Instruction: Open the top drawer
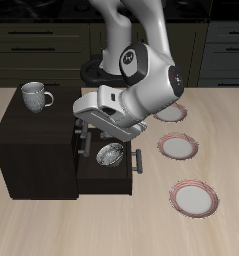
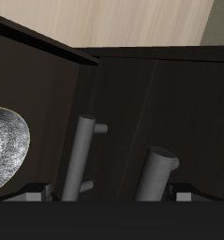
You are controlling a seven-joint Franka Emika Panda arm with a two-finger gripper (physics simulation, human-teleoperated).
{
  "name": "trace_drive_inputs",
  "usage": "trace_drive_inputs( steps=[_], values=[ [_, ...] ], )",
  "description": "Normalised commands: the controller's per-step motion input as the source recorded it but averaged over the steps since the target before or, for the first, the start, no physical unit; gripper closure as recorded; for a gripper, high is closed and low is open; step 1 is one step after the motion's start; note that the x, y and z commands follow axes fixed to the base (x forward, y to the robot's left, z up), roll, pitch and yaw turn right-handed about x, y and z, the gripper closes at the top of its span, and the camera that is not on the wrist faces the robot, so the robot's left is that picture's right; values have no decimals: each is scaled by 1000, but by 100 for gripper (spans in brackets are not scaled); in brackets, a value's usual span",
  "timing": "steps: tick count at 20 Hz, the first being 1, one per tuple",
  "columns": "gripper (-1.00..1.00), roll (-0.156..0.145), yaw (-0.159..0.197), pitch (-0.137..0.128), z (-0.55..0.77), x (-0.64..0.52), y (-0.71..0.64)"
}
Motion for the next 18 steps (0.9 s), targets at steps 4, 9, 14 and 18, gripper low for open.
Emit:
trace_drive_inputs(
  steps=[4, 9, 14, 18],
  values=[
    [-100, -131, -42, 64, -285, -92, -756],
    [-100, -161, 4, 34, -224, -173, -943],
    [-100, -94, 15, 46, -185, -185, -612],
    [100, -107, 5, 18, -142, -234, -659]
  ],
)
